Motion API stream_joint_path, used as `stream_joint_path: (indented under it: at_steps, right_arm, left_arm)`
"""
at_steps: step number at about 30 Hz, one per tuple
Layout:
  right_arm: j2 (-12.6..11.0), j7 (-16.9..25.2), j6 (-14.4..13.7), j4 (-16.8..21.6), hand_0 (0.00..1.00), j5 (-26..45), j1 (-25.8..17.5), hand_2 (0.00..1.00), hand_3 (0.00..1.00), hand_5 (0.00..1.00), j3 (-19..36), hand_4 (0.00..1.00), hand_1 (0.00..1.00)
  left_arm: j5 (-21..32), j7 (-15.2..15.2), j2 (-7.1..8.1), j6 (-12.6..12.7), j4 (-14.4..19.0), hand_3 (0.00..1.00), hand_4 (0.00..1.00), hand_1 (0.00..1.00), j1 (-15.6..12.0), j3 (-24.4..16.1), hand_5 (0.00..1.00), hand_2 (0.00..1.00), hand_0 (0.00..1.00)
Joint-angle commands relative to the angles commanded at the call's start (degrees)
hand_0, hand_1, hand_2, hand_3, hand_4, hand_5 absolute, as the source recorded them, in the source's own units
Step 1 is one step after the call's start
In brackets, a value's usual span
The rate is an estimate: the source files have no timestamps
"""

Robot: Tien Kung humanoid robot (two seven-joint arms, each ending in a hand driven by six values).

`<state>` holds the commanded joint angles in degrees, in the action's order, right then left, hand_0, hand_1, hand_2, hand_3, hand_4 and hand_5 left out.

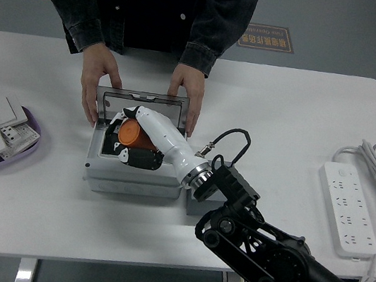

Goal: Pick up the cylinder from the cube,place it in the box,flap close box

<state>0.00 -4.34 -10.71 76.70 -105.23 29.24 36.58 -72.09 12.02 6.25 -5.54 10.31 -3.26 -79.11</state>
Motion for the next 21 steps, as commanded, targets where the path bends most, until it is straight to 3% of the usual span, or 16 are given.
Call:
stream_joint_path:
  at_steps: [4,8,9,14,15,20,21]
  right_arm:
    - [0.0,-6.0,3.9,-1.1,0.024,-8.9,2.4,0.345,0.325,0.002,-2.2,0.002,0.204]
    - [0.0,-10.4,5.2,-2.0,0.024,-15.5,3.1,0.345,0.325,0.002,-3.3,0.002,0.204]
    - [0.0,-10.8,5.3,-2.2,0.070,-16.7,3.2,0.424,0.412,0.002,-3.3,0.025,0.282]
    - [0.0,-11.5,5.3,-2.9,0.070,-20.0,3.6,0.424,0.412,0.002,-3.5,0.025,0.282]
    - [0.0,-11.4,5.0,-3.0,0.410,-19.9,3.7,0.543,0.589,0.002,-3.6,0.399,0.539]
    - [0.0,-10.8,4.0,-3.6,0.410,-19.2,4.0,0.543,0.589,0.002,-4.1,0.399,0.539]
    - [0.0,-10.8,3.8,-3.7,0.694,-19.1,4.0,0.671,0.696,0.096,-4.2,0.373,0.670]
  left_arm:
    - [-0.2,0.1,0.10,0.0,0.0,0.637,0.721,0.665,0.1,-0.1,0.288,0.587,0.635]
    - [-0.3,0.1,0.09,0.0,0.0,0.637,0.721,0.665,0.1,-0.1,0.288,0.587,0.635]
    - [-0.3,0.1,0.09,0.0,0.0,0.637,0.722,0.665,0.1,-0.1,0.290,0.587,0.635]
    - [-0.5,0.2,0.10,0.0,0.0,0.637,0.722,0.665,0.0,-0.3,0.290,0.587,0.635]
    - [-0.6,0.3,0.12,0.0,0.0,0.637,0.721,0.665,0.0,-0.4,0.290,0.587,0.636]
    - [-2.9,1.2,0.15,0.0,0.0,0.637,0.721,0.665,0.2,-2.7,0.290,0.587,0.636]
    - [-3.4,1.4,0.17,0.0,0.0,0.637,0.721,0.665,0.2,-3.3,0.291,0.587,0.636]
